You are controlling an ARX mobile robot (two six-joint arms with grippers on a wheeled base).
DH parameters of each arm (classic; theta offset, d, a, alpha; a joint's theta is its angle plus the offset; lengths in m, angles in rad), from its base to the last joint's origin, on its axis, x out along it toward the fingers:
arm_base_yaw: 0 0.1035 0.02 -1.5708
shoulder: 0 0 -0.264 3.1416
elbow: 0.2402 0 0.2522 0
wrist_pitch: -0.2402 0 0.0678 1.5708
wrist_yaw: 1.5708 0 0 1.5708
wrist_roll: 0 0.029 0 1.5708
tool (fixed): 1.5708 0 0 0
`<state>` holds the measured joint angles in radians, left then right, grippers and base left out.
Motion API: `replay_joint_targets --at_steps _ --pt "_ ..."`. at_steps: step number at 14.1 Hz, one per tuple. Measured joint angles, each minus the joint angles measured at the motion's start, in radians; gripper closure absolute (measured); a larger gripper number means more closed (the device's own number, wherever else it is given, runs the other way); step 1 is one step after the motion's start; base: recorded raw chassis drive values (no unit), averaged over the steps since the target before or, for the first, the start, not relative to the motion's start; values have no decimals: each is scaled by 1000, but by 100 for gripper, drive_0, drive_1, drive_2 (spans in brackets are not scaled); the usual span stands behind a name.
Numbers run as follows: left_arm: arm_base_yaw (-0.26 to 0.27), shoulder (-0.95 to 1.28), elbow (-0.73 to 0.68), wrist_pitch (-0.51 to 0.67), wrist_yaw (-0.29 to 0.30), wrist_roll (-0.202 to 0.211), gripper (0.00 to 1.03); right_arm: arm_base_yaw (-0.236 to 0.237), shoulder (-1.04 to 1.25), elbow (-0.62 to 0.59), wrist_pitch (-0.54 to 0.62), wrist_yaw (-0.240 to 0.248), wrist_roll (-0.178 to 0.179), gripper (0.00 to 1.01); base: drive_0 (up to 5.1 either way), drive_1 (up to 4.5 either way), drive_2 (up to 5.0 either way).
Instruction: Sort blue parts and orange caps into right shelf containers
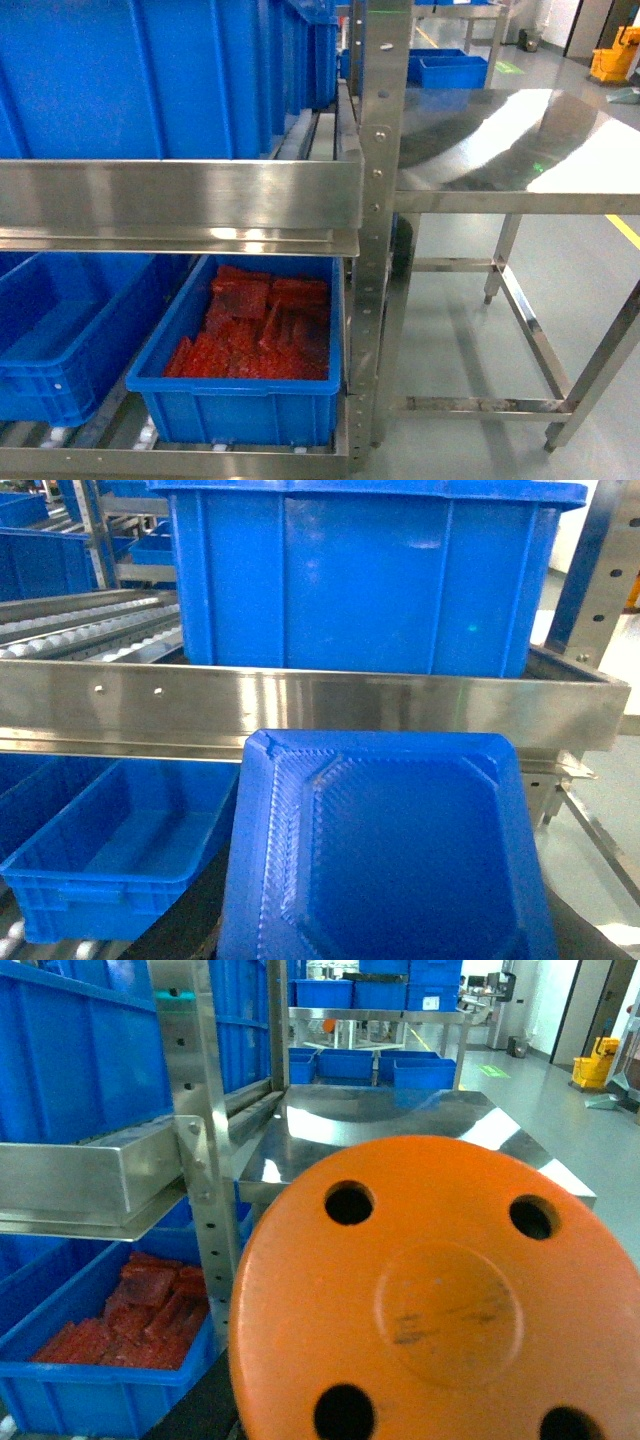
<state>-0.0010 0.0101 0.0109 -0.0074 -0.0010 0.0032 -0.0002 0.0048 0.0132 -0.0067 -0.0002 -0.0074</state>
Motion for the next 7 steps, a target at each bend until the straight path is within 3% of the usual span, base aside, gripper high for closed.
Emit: replay_joint_targets --at_steps 7 --pt "0 0 0 0 0 0 60 0 0 0 -1 0 0 57 13 446 -420"
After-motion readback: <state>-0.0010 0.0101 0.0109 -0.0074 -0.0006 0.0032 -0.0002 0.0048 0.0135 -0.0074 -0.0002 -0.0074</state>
